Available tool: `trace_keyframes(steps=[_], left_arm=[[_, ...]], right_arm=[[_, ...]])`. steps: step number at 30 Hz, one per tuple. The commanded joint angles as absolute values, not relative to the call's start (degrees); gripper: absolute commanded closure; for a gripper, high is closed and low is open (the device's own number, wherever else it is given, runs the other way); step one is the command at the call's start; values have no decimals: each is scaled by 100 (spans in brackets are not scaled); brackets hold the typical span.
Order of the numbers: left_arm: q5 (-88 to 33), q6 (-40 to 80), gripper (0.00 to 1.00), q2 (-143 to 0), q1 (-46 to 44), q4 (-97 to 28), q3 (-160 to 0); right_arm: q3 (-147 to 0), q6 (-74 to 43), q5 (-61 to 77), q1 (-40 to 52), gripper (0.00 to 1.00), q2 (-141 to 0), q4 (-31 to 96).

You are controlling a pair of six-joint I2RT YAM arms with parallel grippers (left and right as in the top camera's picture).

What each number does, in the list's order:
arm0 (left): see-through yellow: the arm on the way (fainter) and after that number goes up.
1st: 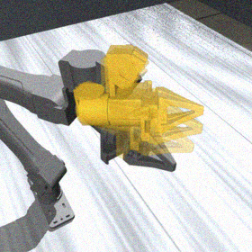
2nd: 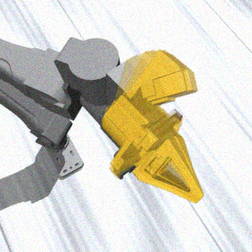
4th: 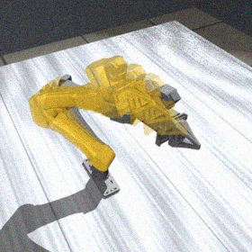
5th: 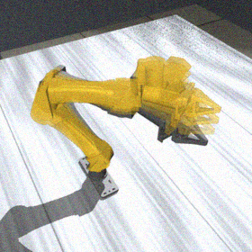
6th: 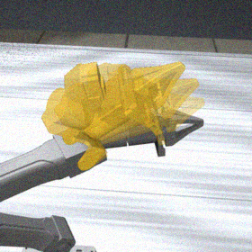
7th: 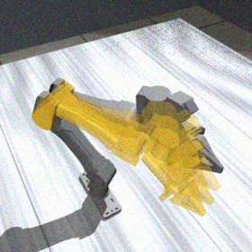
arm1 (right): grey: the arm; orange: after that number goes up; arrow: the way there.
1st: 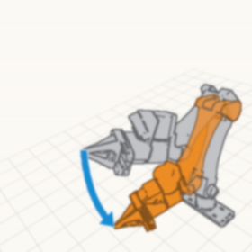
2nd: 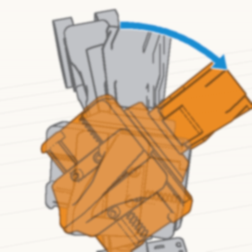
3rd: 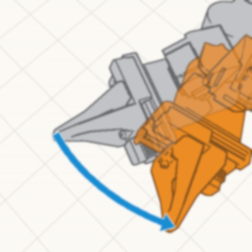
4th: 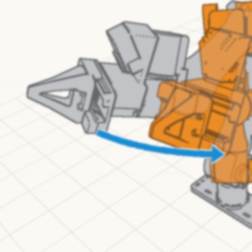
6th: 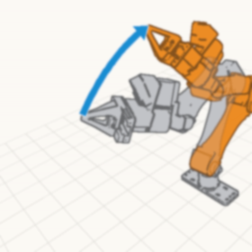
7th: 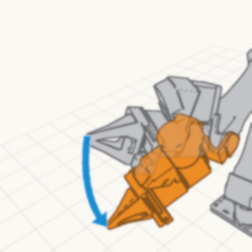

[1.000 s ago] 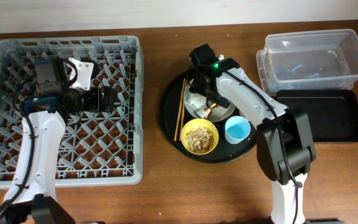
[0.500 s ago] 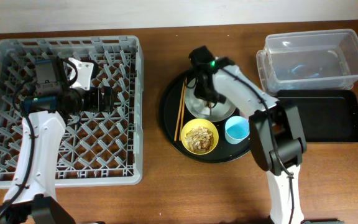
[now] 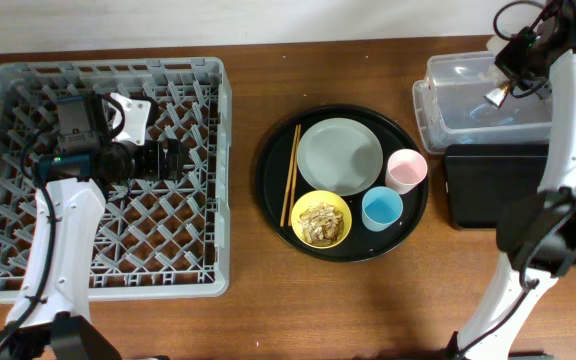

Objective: Sort waste into correct bins and load items into the dishwasher rack
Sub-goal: 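Carry the tissue to the clear plastic bin and release it, then grasp the yellow bowl of peanut shells with the right gripper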

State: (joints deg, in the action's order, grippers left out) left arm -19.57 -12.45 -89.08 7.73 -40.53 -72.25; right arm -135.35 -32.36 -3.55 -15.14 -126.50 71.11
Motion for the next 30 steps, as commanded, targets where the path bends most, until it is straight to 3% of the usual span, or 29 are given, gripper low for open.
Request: trace_keyframes(steps=[1,2,3,8,11,13,15,16,21,23,30], left_arm=[[-2018,-1315,1,-8892,762,-4038,-7330],[-2018,-1313,1,-8892,762,-4053,-7330],[-2018,-1315,1,-8892,762,-4060,-7330],[-2018,-1315,1,-8892,762,-4060,-7330],[-2018,-1315,1,-8892,762,-4060,-7330],[-2016,-1315,1,-8892,764,-4056,-7330],[-1734,-910,1,-8890,843,-4060,-7352],[-1597,-596,1,-8890,919,-4077,-7371],[-1557,-84,0,-8871,1632,-4305,-7389],[-1343,-84,1,-8871,1761,-4423,-7389],[-1194,-84,0,-8871,1758,-4469,-7389]], right_arm=[[-13489,-3352,-340,-1487,41,-13185,6879],[-13489,-3350,-331,-1487,11,-13270,6827],[-13489,-3347,-316,-1487,1,-13294,6775],[-13972,-1999,1033,-1487,0,-13004,6875],[-14357,-980,2314,-1210,8,-12766,7975],[-14370,-523,2353,-679,12,-12610,8895],[-14322,-637,1933,248,23,-12610,9736],[-14184,-886,1767,576,30,-12608,9734],[-13146,-2512,47,2554,31,-12626,9695],[-12632,-2646,36,3076,32,-12626,9548],[-10783,-3057,-71,4088,43,-12626,8095]])
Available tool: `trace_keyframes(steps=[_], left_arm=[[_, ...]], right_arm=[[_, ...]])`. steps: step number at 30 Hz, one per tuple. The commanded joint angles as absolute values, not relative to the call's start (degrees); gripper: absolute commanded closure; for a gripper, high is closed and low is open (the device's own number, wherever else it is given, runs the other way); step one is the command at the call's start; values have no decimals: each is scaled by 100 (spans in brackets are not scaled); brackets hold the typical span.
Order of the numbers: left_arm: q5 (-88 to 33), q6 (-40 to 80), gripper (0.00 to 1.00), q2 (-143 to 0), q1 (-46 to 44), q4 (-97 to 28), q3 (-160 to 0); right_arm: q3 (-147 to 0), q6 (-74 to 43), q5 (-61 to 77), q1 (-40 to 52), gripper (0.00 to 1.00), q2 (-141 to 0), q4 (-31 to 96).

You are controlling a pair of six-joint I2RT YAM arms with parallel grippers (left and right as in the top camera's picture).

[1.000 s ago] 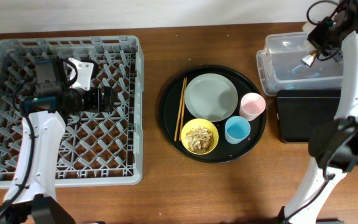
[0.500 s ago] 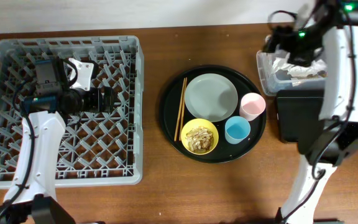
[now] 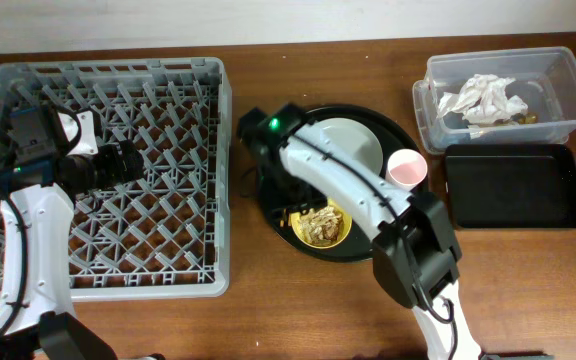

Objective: Sort waste into correct bins and load items into the dishwasher rack
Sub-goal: 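Grasp the yellow bowl of peanut shells with the right gripper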

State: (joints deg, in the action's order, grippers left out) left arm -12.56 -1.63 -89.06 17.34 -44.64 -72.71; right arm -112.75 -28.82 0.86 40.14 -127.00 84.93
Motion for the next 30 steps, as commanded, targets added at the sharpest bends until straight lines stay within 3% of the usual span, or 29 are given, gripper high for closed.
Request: trace_keyframes(steps=[1,3,6,9,11,17,21,24,30], left_arm=[[-1194,-84,1,-8871,1758,-4471,-7389],[-1194,-84,1,-8871,1758,-4473,-7389],[-1194,-84,1,-8871,1758,-4475,-7389],[-1194,-84,1,-8871,1758,-4473,-7389],[-1194,-84,1,-8871,1758,-4469,-7389],[-1197,-84,1,-8871,1758,-4469,-7389],[-1216,-84,1,-8871,1758,-4469,-7389],[-1216,-84,1,-8871,1758,-4466,-7389],[-1216,-84,1,-8871,1758,-4466,-7389]], right_arm=[[-10571,-3057,-69,4108,45,-12626,7876],[-10230,-3052,-69,4132,51,-12626,7522],[-9963,-3050,-73,4134,75,-12626,7301],[-9963,-3048,-99,4134,83,-12626,7301],[-9963,-3050,-113,4134,94,-12626,7323],[-10431,-2904,-113,4084,96,-12556,7745],[-12796,-2571,-272,4075,96,-12374,9351],[-13935,-2331,-174,3994,96,-12269,9736],[-14009,-1822,172,2571,96,-11566,9736]])
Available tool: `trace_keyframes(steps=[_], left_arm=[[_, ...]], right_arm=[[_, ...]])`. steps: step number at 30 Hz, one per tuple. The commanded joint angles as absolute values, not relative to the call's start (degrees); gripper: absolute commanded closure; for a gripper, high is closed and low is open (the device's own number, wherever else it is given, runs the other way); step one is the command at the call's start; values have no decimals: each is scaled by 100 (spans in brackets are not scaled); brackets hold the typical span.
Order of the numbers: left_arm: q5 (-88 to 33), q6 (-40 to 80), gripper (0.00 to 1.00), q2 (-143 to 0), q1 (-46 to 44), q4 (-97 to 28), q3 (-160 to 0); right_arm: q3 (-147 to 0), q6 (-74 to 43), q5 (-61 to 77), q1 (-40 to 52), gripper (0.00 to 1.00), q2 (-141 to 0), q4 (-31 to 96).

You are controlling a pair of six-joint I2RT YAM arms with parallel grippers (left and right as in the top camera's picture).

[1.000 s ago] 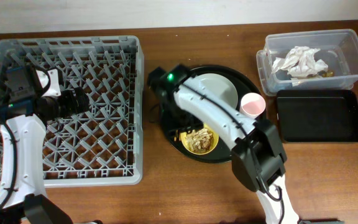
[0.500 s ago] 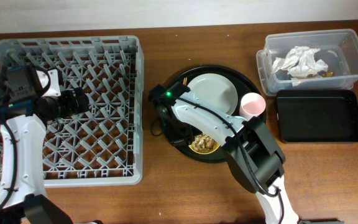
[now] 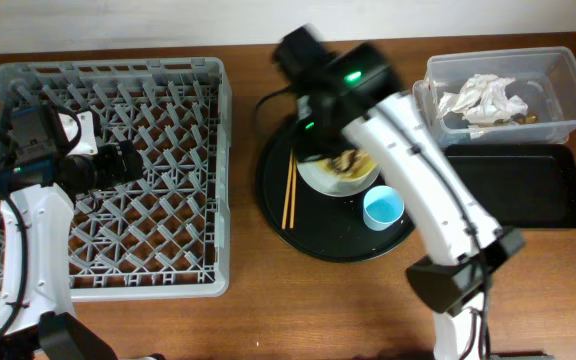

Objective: Sort waste into correct bins and load items into the dishwasher rack
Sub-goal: 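Grasp the yellow bowl of peanut shells with the right gripper, then tip the yellow bowl over the black tray to dump the shells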

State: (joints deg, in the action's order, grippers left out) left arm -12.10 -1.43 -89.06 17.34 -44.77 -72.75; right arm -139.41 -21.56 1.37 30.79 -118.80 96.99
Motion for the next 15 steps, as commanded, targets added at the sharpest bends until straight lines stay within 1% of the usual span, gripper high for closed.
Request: trace_keyframes(steps=[1,6,9,11,15], left_arm=[[-1216,-84,1,-8871,1758,-4466,-7389],[-1216,-84,1,-8871,1758,-4466,-7389],[-1216,-84,1,-8871,1758,-4466,-7389],[-1219,-84,1,-8871,1758,-4466,-7389],[-1216,-84,1,-8871,1758,-4488,-7389]], right_arm=[[-13976,-1621,193,2220,96,-11528,9736],[-13788,-707,1223,423,96,-11491,9736],[-12927,-75,1503,-427,96,-11290,9736],[-12169,561,1625,-1070,96,-11187,9734],[-11045,2259,2926,-2233,96,-11190,9168]])
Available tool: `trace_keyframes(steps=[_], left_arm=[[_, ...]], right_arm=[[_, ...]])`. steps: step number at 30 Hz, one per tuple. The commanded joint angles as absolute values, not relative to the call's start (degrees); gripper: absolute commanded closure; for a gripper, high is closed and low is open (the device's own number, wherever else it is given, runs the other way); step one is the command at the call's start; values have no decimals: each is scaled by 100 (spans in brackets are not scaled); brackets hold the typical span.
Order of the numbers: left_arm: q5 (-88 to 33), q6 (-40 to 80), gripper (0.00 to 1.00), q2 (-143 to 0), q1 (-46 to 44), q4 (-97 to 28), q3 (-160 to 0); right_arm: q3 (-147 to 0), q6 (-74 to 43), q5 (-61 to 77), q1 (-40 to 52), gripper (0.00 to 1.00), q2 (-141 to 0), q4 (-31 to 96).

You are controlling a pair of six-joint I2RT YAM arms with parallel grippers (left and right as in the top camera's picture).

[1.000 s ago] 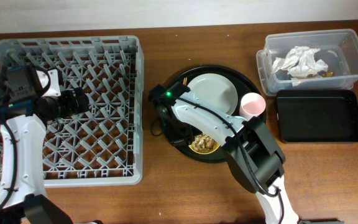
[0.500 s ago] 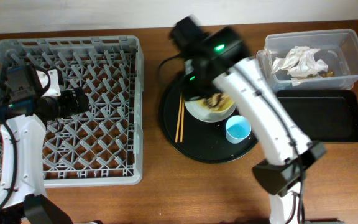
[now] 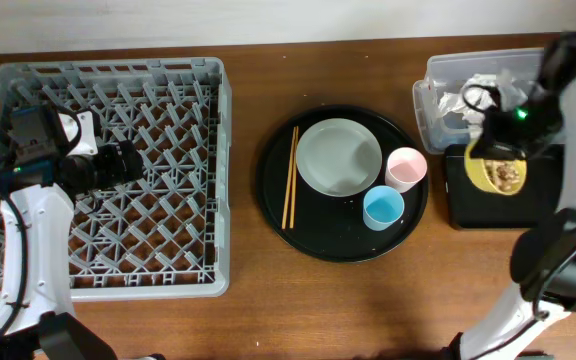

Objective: Sort waste into correct bins and load items into the dishwasher rack
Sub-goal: 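Tip the yellow bowl over the black tray to dump the shells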

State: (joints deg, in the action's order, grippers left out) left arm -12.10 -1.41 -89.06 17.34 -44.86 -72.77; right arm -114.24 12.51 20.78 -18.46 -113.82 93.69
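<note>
My right gripper (image 3: 493, 152) is shut on the rim of a yellow bowl (image 3: 505, 172) of food scraps and holds it over the black rectangular bin (image 3: 468, 208) at the right. On the round black tray (image 3: 328, 238) lie a grey plate (image 3: 339, 157), a pink cup (image 3: 406, 167), a blue cup (image 3: 382, 208) and wooden chopsticks (image 3: 290, 177). The grey dishwasher rack (image 3: 168, 272) fills the left side. My left gripper (image 3: 138, 158) hovers over the rack's left half, pointing right; its fingers are too dark to read.
A clear plastic bin (image 3: 436, 78) with crumpled paper stands behind the black bin, partly covered by my right arm. Bare wooden table shows between rack and round tray and along the front edge.
The right arm has carried the yellow bowl from above the grey plate to above the black bin at the right. The pink cup shows again. The left arm has not moved.
At first the right arm was up at the clear bin and the bowl sat on the round tray; the left gripper reached further right over the rack. Then the right arm was at the bowl and the left had drawn back. Later the bowl hung over the plate, now over the black bin.
</note>
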Motion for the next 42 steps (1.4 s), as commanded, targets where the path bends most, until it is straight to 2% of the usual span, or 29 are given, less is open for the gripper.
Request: trace_keyframes(steps=[1,3,5,7,13,19,23,33,42], left_arm=[[-1216,-84,1,-8871,1758,-4488,-7389],[-1216,-84,1,-8871,1758,-4486,-7389],[-1219,-84,1,-8871,1758,-4488,-7389],[-1219,-84,1,-8871,1758,-4554,-7389],[-1219,-84,1,-8871,1758,-4600,-7389],[-1219,-82,1,-8871,1758,-4600,-7389],[-1219,-84,1,-8871,1758,-4598,-7389],[-1216,-84,1,-8871,1758,-4593,-7389],[-1216,-84,0,-8871,1758,-4593,-7389]], right_arm=[[-10757,2613,3251,-2512,96,-11190,8995],[-10363,2893,3763,-2976,96,-11192,8584],[-10119,3809,4486,-3236,96,-11192,8562],[-9909,4163,4755,-3385,96,-11192,8512],[-9008,4158,6130,-4121,96,-11192,7675],[-8764,4160,7494,-5061,96,-11201,7662],[-8764,4672,7929,-5131,96,-11295,7577],[-8726,4930,8680,-5131,96,-11815,7168],[-8726,4803,8890,-5146,96,-11813,7760]])
